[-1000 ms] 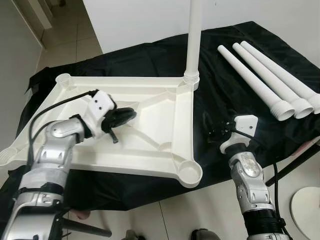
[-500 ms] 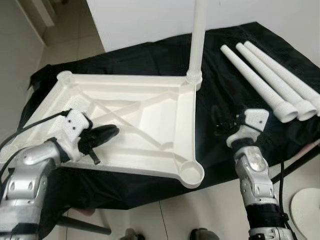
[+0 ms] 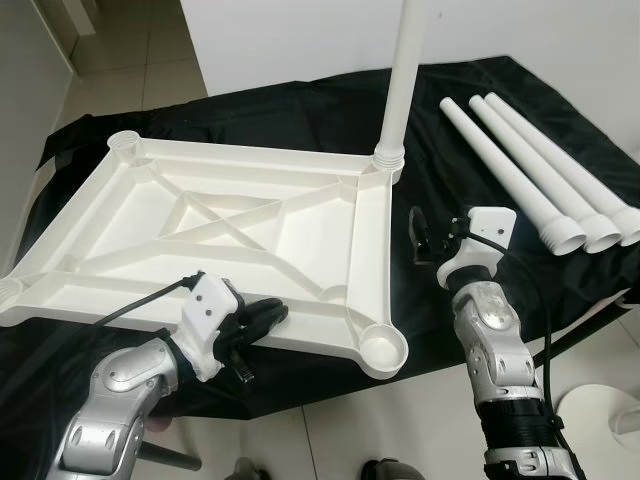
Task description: Building children table
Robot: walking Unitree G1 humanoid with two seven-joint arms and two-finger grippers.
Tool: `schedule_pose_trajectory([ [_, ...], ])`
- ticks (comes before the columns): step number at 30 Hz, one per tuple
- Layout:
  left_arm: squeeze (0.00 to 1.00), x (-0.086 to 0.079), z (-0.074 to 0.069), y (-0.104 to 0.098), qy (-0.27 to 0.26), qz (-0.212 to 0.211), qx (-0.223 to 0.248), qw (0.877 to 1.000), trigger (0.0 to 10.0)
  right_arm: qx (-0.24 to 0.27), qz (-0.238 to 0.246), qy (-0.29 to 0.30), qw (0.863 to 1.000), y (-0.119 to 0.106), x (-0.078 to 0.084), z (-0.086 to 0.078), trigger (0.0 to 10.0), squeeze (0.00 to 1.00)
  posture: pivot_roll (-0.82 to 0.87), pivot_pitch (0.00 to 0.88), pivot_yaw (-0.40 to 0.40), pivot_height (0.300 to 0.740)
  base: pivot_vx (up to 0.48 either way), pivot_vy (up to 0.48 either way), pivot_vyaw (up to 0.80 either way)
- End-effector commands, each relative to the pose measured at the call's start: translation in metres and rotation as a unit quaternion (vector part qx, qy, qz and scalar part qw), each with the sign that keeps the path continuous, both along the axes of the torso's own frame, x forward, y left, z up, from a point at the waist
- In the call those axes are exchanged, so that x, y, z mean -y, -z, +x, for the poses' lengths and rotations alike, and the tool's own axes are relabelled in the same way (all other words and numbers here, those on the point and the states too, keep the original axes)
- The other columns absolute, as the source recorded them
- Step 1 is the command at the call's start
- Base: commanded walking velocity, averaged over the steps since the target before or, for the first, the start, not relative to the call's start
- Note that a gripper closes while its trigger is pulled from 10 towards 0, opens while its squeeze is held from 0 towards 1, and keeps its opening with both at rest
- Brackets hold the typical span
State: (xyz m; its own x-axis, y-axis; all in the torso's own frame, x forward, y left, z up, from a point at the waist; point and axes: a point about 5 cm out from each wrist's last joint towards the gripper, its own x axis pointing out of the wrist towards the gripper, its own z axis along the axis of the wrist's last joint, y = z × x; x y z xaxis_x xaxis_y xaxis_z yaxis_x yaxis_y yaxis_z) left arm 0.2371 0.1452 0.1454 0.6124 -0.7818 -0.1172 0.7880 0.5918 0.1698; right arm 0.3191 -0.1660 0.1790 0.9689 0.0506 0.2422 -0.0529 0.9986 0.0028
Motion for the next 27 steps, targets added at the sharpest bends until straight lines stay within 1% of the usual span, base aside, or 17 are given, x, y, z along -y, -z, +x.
schedule_pose_trajectory([
  [1,0.0,0.004,0.0,0.002,-0.018,0.009,0.005,1.0,10.0,0.001,-0.001,-0.005,1.0,-0.003,0.0,0.001,10.0,0.0,-0.04,0.105,0.03,0.74,0.0,0.0,0.0],
  [3,0.0,0.009,0.002,0.006,-0.023,0.026,0.01,0.999,10.0,0.001,-0.004,-0.004,1.0,-0.007,0.0,0.003,10.0,0.0,-0.04,0.109,0.026,0.74,0.0,0.0,0.0],
  [5,0.0,0.012,0.004,0.007,-0.032,0.029,0.007,0.999,10.0,0.001,-0.005,-0.003,1.0,-0.008,0.0,0.003,10.0,0.0,-0.04,0.111,0.024,0.74,0.0,0.0,0.0],
  [7,0.0,0.015,0.009,0.009,-0.047,0.034,0.008,0.998,10.0,0.003,-0.002,-0.003,1.0,-0.01,-0.001,0.004,10.0,0.0,-0.04,0.118,0.027,0.74,0.0,0.0,0.0],
  [10,0.0,0.017,0.011,0.01,-0.054,0.038,0.01,0.998,10.0,0.004,0.0,-0.002,1.0,-0.01,-0.001,0.004,10.0,0.0,-0.04,0.118,0.027,0.74,0.0,0.0,0.0],
  [11,0.0,0.019,0.015,0.011,-0.074,0.045,0.022,0.996,10.0,0.006,0.001,0.0,1.0,-0.011,-0.001,0.004,10.0,0.0,-0.05,0.12,0.032,0.74,0.0,0.0,0.0],
  [12,0.0,0.019,0.015,0.011,-0.074,0.045,0.022,0.996,10.0,0.006,0.001,0.0,1.0,-0.011,-0.001,0.004,10.0,0.0,-0.05,0.12,0.032,0.74,0.0,0.0,0.0],
  [13,0.0,0.021,0.019,0.014,-0.095,0.042,0.019,0.994,10.0,0.007,0.004,0.002,1.0,-0.012,-0.001,0.003,10.0,0.0,-0.05,0.12,0.036,0.74,0.0,0.0,0.0],
  [14,0.0,0.021,0.019,0.014,-0.095,0.042,0.019,0.994,10.0,0.007,0.004,0.002,1.0,-0.012,-0.001,0.003,10.0,0.0,-0.05,0.12,0.036,0.74,0.0,0.0,0.0],
  [15,0.0,0.025,0.023,0.017,-0.119,0.036,0.017,0.992,10.0,0.007,0.007,0.005,1.0,-0.011,0.0,0.003,10.0,0.0,-0.05,0.121,0.038,0.74,0.0,0.0,0.0],
  [16,0.0,0.025,0.023,0.017,-0.119,0.036,0.017,0.992,10.0,0.007,0.007,0.005,1.0,-0.011,0.0,0.003,10.0,0.0,-0.05,0.121,0.038,0.74,0.0,0.0,0.0],
  [17,0.0,0.034,0.028,0.02,-0.15,0.022,0.021,0.988,10.0,0.007,0.01,0.008,1.0,-0.011,-0.001,0.003,10.0,0.0,-0.06,0.122,0.044,0.74,0.0,0.0,0.0],
  [20,0.0,0.038,0.031,0.019,-0.157,0.018,0.025,0.987,10.0,0.007,0.012,0.009,1.0,-0.011,-0.001,0.003,10.0,0.0,-0.06,0.123,0.045,0.74,0.0,0.0,0.0],
  [24,0.0,0.05,0.044,0.017,-0.194,0.005,0.033,0.98,10.0,0.007,0.02,0.009,1.0,-0.01,-0.005,0.003,10.0,0.0,-0.08,0.12,0.045,0.74,0.0,0.0,0.0],
  [25,0.0,0.05,0.044,0.017,-0.194,0.005,0.033,0.98,10.0,0.007,0.02,0.009,1.0,-0.01,-0.005,0.003,10.0,0.0,-0.08,0.12,0.045,0.74,0.0,0.0,0.0],
  [27,0.0,0.052,0.051,0.014,-0.207,0.004,0.04,0.977,10.0,0.007,0.021,0.008,1.0,-0.01,-0.005,0.004,10.0,0.0,-0.08,0.117,0.045,0.74,0.0,0.0,0.0],
])
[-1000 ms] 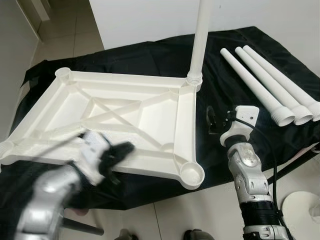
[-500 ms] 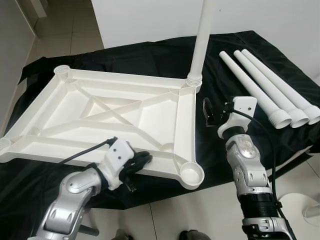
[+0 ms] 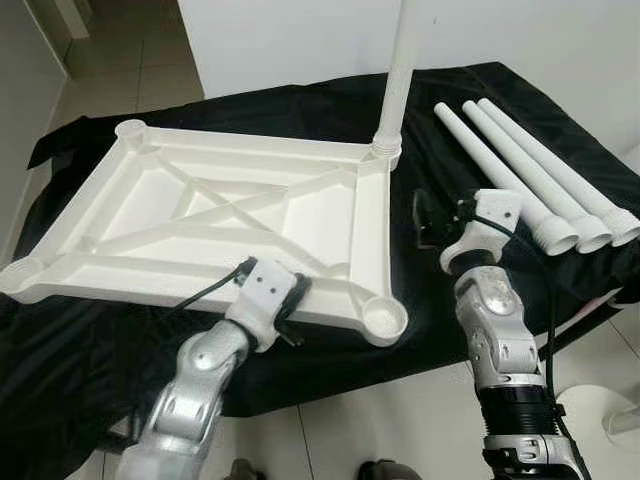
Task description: Building children table
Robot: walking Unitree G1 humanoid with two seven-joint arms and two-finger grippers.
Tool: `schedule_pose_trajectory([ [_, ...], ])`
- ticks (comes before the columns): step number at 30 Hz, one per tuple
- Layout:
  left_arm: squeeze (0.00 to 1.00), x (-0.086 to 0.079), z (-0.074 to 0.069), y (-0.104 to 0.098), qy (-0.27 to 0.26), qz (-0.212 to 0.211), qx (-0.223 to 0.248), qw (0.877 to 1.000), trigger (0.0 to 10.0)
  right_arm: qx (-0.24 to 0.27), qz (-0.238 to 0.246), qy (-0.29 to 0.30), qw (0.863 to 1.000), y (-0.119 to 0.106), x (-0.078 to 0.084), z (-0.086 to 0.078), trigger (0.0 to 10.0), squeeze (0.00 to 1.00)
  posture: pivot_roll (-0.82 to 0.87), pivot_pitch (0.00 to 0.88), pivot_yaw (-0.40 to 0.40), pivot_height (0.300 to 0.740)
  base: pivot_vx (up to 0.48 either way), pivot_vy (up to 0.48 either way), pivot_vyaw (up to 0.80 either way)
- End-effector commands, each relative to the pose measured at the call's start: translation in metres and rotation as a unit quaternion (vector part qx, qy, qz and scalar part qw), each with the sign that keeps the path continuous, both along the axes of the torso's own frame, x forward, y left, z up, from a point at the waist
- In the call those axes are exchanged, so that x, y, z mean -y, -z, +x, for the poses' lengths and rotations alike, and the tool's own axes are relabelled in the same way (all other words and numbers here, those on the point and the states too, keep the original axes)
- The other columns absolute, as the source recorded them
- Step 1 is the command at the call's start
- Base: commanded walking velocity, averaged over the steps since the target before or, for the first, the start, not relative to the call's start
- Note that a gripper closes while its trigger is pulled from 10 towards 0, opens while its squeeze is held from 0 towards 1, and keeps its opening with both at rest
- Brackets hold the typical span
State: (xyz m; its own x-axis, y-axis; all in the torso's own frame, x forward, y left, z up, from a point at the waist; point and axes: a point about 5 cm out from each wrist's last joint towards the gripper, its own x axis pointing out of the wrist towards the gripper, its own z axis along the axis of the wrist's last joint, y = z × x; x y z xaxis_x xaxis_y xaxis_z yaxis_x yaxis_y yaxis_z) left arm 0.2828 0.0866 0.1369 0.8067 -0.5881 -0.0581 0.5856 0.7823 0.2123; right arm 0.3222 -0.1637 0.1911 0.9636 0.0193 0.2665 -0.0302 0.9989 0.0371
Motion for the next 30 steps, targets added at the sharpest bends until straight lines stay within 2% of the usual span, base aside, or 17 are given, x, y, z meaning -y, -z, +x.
schedule_pose_trajectory([
  [1,0.0,-0.007,0.005,0.006,-0.073,0.007,0.003,0.997,10.0,-0.005,0.004,-0.003,1.0,0.002,-0.003,0.001,10.0,0.0,-0.08,0.117,0.045,0.74,0.0,0.0,0.0],
  [3,0.0,-0.009,0.015,-0.003,-0.104,-0.006,0.013,0.994,10.0,-0.003,0.004,-0.007,1.0,0.001,-0.004,0.001,10.0,0.0,-0.08,0.115,0.046,0.74,0.0,0.0,0.0],
  [6,0.0,-0.01,0.022,-0.014,-0.131,-0.028,0.03,0.99,10.0,-0.003,0.004,-0.008,1.0,0.001,-0.003,0.001,10.0,0.0,-0.09,0.114,0.046,0.74,0.0,0.0,0.0],
  [7,0.0,-0.01,0.022,-0.014,-0.131,-0.028,0.03,0.99,10.0,-0.003,0.004,-0.008,1.0,0.001,-0.003,0.001,10.0,0.0,-0.09,0.114,0.046,0.74,0.0,0.0,0.0],
  [9,0.0,-0.002,0.026,-0.029,-0.119,-0.066,0.055,0.989,10.0,0.001,0.009,-0.006,1.0,0.001,-0.001,0.001,10.0,0.0,-0.09,0.11,0.042,0.74,0.0,0.0,0.0],
  [10,0.0,-0.002,0.026,-0.029,-0.119,-0.066,0.055,0.989,10.0,0.001,0.009,-0.006,1.0,0.001,-0.001,0.001,10.0,0.0,-0.09,0.11,0.042,0.74,0.0,0.0,0.0],
  [11,0.0,0.004,0.026,-0.037,-0.096,-0.09,0.063,0.989,10.0,0.003,0.007,-0.002,1.0,0.002,-0.001,0.001,10.0,0.0,-0.09,0.11,0.042,0.74,0.0,0.0,0.0],
  [12,0.0,0.004,0.026,-0.037,-0.096,-0.09,0.063,0.989,10.0,0.003,0.007,-0.002,1.0,0.002,-0.001,0.001,10.0,0.0,-0.09,0.11,0.042,0.74,0.0,0.0,0.0],
  [13,0.0,0.012,0.021,-0.043,-0.041,-0.126,0.054,0.99,10.0,0.004,-0.001,0.014,1.0,0.003,0.002,0.001,10.0,0.0,-0.09,0.107,0.041,0.74,0.0,0.0,0.0],
  [15,0.0,0.021,0.013,-0.053,0.025,-0.151,0.061,0.986,10.0,0.003,-0.007,0.039,0.999,0.007,0.007,0.002,10.0,0.0,-0.09,0.105,0.041,0.74,0.0,0.0,0.0],
  [17,0.0,0.023,0.011,-0.055,0.046,-0.157,0.06,0.985,10.0,0.002,-0.006,0.044,0.999,0.008,0.009,0.002,10.0,0.0,-0.09,0.105,0.041,0.74,0.0,0.0,0.0],
  [19,0.0,0.024,0.006,-0.057,0.071,-0.128,0.082,0.986,10.0,-0.003,-0.008,0.049,0.999,0.01,0.013,0.003,10.0,0.0,-0.09,0.096,0.052,0.74,0.0,0.0,0.0],
  [21,0.0,0.023,0.001,-0.054,0.102,-0.103,0.083,0.986,10.0,-0.005,-0.001,0.058,0.998,0.011,0.019,0.004,10.0,0.0,-0.08,0.091,0.057,0.74,0.0,0.0,0.0],
  [28,0.0,0.018,-0.005,-0.047,0.129,-0.083,0.065,0.986,10.0,-0.012,0.006,0.1,0.995,0.016,0.04,0.005,10.0,0.0,-0.07,0.081,0.062,0.74,0.0,0.0,0.0],
  [30,0.0,0.021,-0.009,-0.048,0.139,-0.075,0.057,0.986,10.0,-0.021,0.003,0.151,0.988,0.019,0.06,0.008,10.0,0.0,-0.07,0.084,0.064,0.74,0.0,0.0,0.0],
])
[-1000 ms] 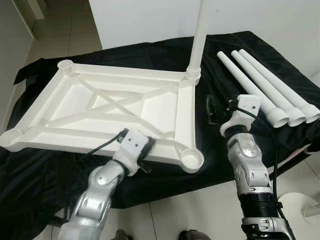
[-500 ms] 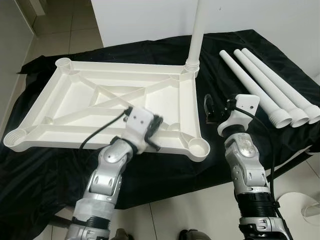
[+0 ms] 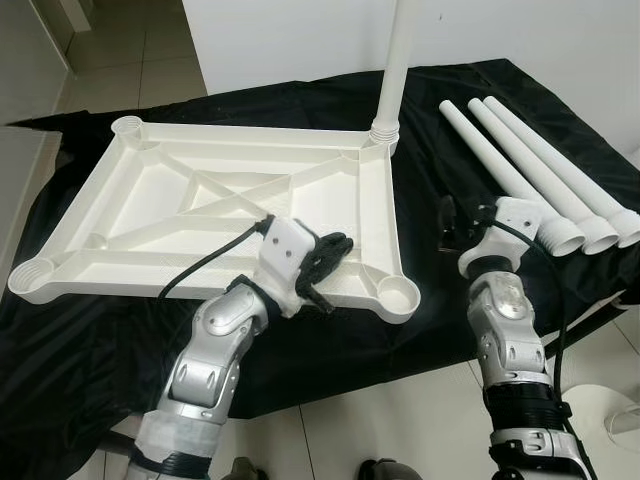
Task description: Building children table
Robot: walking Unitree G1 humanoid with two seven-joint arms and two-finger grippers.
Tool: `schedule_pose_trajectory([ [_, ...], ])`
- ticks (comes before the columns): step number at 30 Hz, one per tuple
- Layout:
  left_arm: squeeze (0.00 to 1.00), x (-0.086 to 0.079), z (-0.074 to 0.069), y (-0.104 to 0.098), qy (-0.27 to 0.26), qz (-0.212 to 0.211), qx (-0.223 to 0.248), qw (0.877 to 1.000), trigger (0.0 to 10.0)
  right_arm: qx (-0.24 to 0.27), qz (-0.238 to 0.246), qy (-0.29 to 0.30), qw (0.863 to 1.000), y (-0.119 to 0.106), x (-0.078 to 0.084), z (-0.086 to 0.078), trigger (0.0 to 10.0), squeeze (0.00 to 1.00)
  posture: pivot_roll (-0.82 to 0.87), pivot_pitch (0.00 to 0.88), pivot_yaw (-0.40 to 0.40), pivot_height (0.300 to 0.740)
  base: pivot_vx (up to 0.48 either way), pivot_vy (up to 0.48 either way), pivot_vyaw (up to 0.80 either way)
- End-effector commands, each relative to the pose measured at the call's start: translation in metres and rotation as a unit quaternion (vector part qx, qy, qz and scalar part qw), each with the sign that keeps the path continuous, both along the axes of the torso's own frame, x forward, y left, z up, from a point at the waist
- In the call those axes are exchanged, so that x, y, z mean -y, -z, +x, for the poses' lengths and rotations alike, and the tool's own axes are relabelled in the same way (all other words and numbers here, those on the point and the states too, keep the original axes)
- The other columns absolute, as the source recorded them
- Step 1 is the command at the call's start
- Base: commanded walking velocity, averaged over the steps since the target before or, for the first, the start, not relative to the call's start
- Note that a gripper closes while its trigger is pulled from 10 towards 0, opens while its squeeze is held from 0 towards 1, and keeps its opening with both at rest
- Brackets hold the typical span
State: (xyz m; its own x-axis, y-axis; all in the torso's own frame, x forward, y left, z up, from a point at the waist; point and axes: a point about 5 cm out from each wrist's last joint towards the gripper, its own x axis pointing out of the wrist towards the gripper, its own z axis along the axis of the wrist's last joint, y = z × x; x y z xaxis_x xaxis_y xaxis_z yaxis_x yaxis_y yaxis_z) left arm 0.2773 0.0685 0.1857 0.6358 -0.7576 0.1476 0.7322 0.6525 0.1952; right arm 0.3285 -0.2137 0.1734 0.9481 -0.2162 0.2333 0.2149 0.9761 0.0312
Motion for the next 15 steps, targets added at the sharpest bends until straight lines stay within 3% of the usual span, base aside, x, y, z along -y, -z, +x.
schedule_pose_trajectory([
  [1,0.0,0.002,-0.004,0.001,0.019,0.004,-0.011,1.0,10.0,-0.003,0.004,0.028,1.0,0.002,0.01,0.001,10.0,0.0,-0.07,0.084,0.064,0.74,0.0,0.0,0.0],
  [6,0.0,0.012,-0.004,-0.001,-0.001,0.001,-0.007,1.0,10.0,-0.004,0.013,0.068,0.998,0.002,0.029,0.004,10.0,0.0,-0.07,0.109,0.07,0.74,0.0,0.0,0.0],
  [10,0.0,0.025,-0.004,-0.005,0.01,-0.006,-0.022,1.0,10.0,0.001,0.014,0.077,0.997,-0.002,0.033,0.007,10.0,0.0,-0.06,0.162,0.089,0.74,0.0,0.0,0.0],
  [15,0.0,0.028,-0.007,-0.009,0.019,-0.009,-0.025,0.999,10.0,0.007,0.015,0.078,0.997,-0.004,0.032,0.008,10.0,0.0,-0.06,0.199,0.111,0.74,0.0,0.0,0.0],
])
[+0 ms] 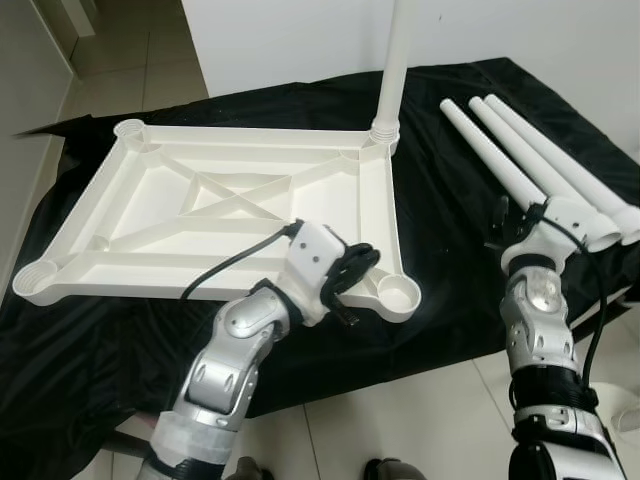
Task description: Building children table
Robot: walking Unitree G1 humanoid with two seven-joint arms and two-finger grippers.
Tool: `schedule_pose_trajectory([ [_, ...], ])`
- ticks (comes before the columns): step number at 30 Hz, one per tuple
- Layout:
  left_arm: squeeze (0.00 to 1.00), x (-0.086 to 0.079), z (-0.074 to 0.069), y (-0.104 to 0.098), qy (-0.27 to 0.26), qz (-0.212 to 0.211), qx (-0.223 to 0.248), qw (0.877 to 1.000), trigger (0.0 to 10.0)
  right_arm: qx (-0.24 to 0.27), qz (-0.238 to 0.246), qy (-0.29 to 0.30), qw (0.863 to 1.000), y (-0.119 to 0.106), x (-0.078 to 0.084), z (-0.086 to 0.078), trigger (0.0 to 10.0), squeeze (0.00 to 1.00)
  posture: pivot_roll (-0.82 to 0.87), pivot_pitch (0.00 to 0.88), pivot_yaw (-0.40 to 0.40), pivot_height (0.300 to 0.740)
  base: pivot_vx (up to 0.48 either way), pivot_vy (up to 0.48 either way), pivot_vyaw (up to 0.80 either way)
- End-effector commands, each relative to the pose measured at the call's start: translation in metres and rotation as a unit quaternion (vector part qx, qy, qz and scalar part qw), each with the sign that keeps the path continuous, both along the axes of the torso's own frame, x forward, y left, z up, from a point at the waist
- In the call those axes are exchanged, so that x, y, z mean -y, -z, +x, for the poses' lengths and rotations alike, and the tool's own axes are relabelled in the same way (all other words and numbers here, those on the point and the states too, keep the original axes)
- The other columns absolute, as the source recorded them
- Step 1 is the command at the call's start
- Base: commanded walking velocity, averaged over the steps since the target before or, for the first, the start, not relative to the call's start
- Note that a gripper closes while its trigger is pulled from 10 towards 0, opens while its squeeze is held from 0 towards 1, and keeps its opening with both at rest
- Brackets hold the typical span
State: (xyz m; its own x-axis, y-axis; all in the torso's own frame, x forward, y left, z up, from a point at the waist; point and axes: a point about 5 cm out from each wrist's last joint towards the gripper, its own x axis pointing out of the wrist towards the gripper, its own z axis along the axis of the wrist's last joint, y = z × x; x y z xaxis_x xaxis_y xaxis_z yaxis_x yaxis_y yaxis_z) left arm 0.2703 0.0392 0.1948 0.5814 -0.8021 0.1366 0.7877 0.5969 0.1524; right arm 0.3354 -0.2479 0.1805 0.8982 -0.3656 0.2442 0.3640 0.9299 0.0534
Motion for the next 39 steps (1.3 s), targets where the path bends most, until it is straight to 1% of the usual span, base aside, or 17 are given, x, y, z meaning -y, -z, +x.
schedule_pose_trajectory([
  [1,0.0,-0.001,-0.001,-0.002,-0.016,-0.001,-0.007,1.0,10.0,0.002,0.007,0.001,1.0,0.001,-0.001,0.002,10.0,0.0,-0.05,0.205,0.115,0.74,0.0,0.0,0.0],
  [4,0.0,-0.003,-0.004,-0.004,-0.012,0.001,-0.01,1.0,10.0,0.014,0.006,0.011,1.0,-0.005,0.0,0.003,10.0,0.0,-0.04,0.239,0.139,0.74,0.0,0.0,0.0],
  [10,0.0,-0.007,-0.008,-0.004,-0.009,0.006,-0.018,1.0,10.0,0.032,-0.007,0.035,0.999,-0.013,0.002,0.0,10.0,0.0,-0.03,0.262,0.161,0.74,0.0,0.0,0.0],
  [13,0.0,-0.007,-0.009,-0.004,-0.01,0.006,-0.024,1.0,10.0,0.07,-0.038,0.05,0.996,-0.026,0.005,-0.003,10.0,0.0,-0.03,0.271,0.169,0.74,0.0,0.0,0.0],
  [14,0.0,-0.007,-0.009,-0.004,-0.01,0.006,-0.024,1.0,10.0,0.07,-0.038,0.05,0.996,-0.026,0.005,-0.003,10.0,0.0,-0.03,0.271,0.169,0.74,0.0,0.0,0.0],
  [15,0.0,-0.006,-0.009,-0.004,-0.012,0.006,-0.029,1.0,10.0,0.088,-0.045,0.057,0.994,-0.032,0.006,-0.005,10.0,0.0,-0.03,0.271,0.169,0.74,0.0,0.0,0.0],
  [16,0.0,-0.006,-0.009,-0.004,-0.012,0.006,-0.029,1.0,10.0,0.088,-0.045,0.057,0.994,-0.032,0.006,-0.005,10.0,0.0,-0.03,0.271,0.169,0.74,0.0,0.0,0.0],
  [17,0.0,-0.008,-0.009,-0.004,-0.017,0.006,-0.034,0.999,10.0,0.11,-0.06,0.038,0.991,-0.044,0.003,-0.007,10.0,0.0,-0.02,0.278,0.171,0.74,0.0,0.0,0.0],
  [20,0.0,-0.009,-0.009,-0.004,-0.02,0.006,-0.038,0.999,10.0,0.13,-0.081,0.004,0.988,-0.053,-0.005,-0.007,10.0,0.0,-0.02,0.279,0.172,0.74,0.0,0.0,0.0],
  [23,0.0,-0.009,-0.009,-0.004,-0.023,0.006,-0.04,0.999,10.0,0.142,-0.085,0.016,0.986,-0.059,-0.005,-0.009,10.0,0.0,-0.02,0.279,0.169,0.74,0.0,0.0,0.0],
  [27,0.0,-0.009,-0.009,-0.004,-0.024,0.006,-0.041,0.999,10.0,0.151,-0.081,0.042,0.984,-0.063,-0.001,-0.011,10.0,0.0,-0.02,0.277,0.165,0.74,0.0,0.0,0.0],
  [31,0.0,-0.008,-0.01,-0.004,-0.026,0.005,-0.043,0.999,10.0,0.132,-0.066,0.07,0.987,-0.061,0.006,-0.012,10.0,0.0,-0.03,0.278,0.16,0.74,0.0,0.0,0.0],
  [33,0.0,-0.008,-0.01,-0.004,-0.029,0.004,-0.045,0.999,10.0,0.116,-0.03,0.082,0.989,-0.052,0.017,-0.015,10.0,0.0,-0.03,0.282,0.157,0.74,0.0,0.0,0.0],
  [34,0.0,-0.008,-0.01,-0.004,-0.029,0.004,-0.045,0.999,10.0,0.116,-0.03,0.082,0.989,-0.052,0.017,-0.015,10.0,0.0,-0.03,0.282,0.157,0.74,0.0,0.0,0.0],
  [35,0.0,-0.009,-0.01,-0.004,-0.029,0.004,-0.045,0.999,10.0,0.115,-0.013,0.088,0.989,-0.049,0.022,-0.017,10.0,0.0,-0.03,0.282,0.156,0.74,0.0,0.0,0.0],
  [37,0.0,-0.009,-0.01,-0.004,-0.031,0.004,-0.046,0.998,10.0,0.126,-0.002,0.084,0.988,-0.048,0.022,-0.021,10.0,0.0,-0.03,0.282,0.154,0.74,0.0,0.0,0.0],
  [39,0.0,-0.01,-0.01,-0.004,-0.031,0.003,-0.047,0.998,10.0,0.137,-0.005,0.079,0.987,-0.047,0.02,-0.025,10.0,0.0,-0.03,0.282,0.154,0.74,0.0,0.0,0.0],
])
